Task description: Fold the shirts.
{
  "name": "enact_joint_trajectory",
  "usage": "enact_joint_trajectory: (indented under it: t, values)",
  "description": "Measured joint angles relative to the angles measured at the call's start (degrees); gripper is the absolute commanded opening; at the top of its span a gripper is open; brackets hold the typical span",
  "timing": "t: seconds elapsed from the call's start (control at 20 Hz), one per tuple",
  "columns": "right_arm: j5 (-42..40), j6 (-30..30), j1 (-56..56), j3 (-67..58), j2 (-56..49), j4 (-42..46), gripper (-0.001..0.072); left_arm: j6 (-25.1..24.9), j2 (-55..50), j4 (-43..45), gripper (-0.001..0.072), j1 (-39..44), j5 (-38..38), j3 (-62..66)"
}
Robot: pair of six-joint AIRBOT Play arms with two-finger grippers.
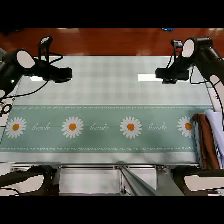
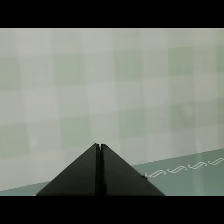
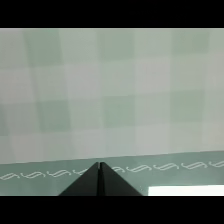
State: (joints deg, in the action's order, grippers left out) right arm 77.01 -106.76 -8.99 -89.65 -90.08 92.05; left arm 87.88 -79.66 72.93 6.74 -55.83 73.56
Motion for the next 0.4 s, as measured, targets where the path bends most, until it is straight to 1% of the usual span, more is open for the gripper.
enact_joint_trajectory:
  t: [0.4]
  values:
    - [-0.04, -0.04, -0.04, 0.0, 0.0, 0.04, 0.0027, -0.2, -0.02, 0.15, 0.0018, 0.0, 0.33, 0.0]
